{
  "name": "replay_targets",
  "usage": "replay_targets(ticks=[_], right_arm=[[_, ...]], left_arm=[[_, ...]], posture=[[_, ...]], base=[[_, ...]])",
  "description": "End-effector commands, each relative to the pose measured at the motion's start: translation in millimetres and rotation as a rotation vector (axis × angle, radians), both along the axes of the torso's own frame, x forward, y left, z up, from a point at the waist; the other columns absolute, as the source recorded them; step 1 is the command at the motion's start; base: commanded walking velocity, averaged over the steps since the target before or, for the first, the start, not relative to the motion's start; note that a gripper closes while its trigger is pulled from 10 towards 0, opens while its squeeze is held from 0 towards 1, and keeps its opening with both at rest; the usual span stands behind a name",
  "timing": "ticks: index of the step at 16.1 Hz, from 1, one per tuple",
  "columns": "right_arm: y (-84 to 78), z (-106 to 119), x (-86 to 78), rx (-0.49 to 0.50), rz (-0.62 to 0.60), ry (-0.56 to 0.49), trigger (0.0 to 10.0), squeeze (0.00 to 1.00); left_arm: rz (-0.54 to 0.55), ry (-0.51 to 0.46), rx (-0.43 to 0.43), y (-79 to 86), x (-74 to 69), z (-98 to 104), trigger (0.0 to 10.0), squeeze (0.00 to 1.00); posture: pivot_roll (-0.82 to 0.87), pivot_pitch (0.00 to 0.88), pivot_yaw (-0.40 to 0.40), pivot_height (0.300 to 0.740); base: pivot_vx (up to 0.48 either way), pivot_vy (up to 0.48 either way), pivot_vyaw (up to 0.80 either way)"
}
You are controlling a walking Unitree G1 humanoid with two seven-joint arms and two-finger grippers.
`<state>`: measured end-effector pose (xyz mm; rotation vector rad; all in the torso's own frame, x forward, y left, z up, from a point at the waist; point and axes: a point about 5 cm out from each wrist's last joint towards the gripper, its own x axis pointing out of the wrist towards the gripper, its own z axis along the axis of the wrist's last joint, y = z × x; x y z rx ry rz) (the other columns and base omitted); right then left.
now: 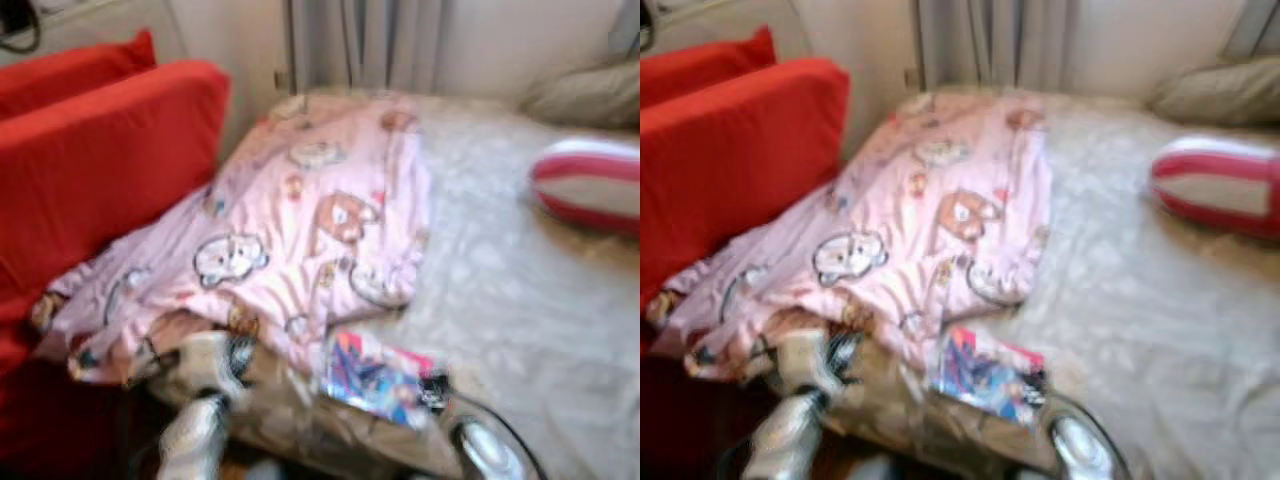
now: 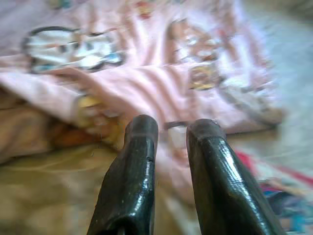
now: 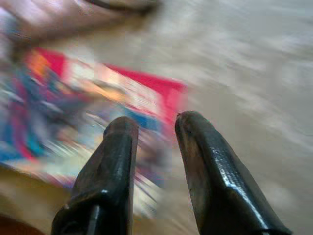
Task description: Clean up the room
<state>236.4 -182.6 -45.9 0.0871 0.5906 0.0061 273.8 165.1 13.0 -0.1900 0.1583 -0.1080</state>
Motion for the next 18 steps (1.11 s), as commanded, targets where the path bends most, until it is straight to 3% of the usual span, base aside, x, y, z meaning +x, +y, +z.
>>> replay_targets(ticks=[1,3,6,18], right_arm=[[12.6,4,6.9,0.013,0.037,-0.026,10.0,0.00],[16.0,4,8.3,-0.008,0.053,-0.018,10.0,0.00],[19.6,7,10.7,0.000,0.061,-0.042,10.0,0.00],[26.1,14,19.6,0.003,0.070,-0.090,10.0,0.00]], left_arm=[[0.030,0.018,0.014,12.9,-5.6,-4,10.0,0.00],[0.027,0.005,0.012,11.9,-4.4,-1,10.0,0.00],[0.025,-0.002,0.011,11.5,-5.8,-1,10.0,0.00],[0.026,-0.031,0.028,16.0,-8.6,6,10.0,0.00]], posture=[[0.02,0.000,0.017,0.650],[0.02,0.000,0.018,0.650],[0.03,0.000,0.018,0.615],[0.06,0.000,0.030,0.615]], base=[[0.000,0.000,0.00],[0.000,0.000,0.00],[0.000,0.000,0.00],[0.000,0.000,0.00]])
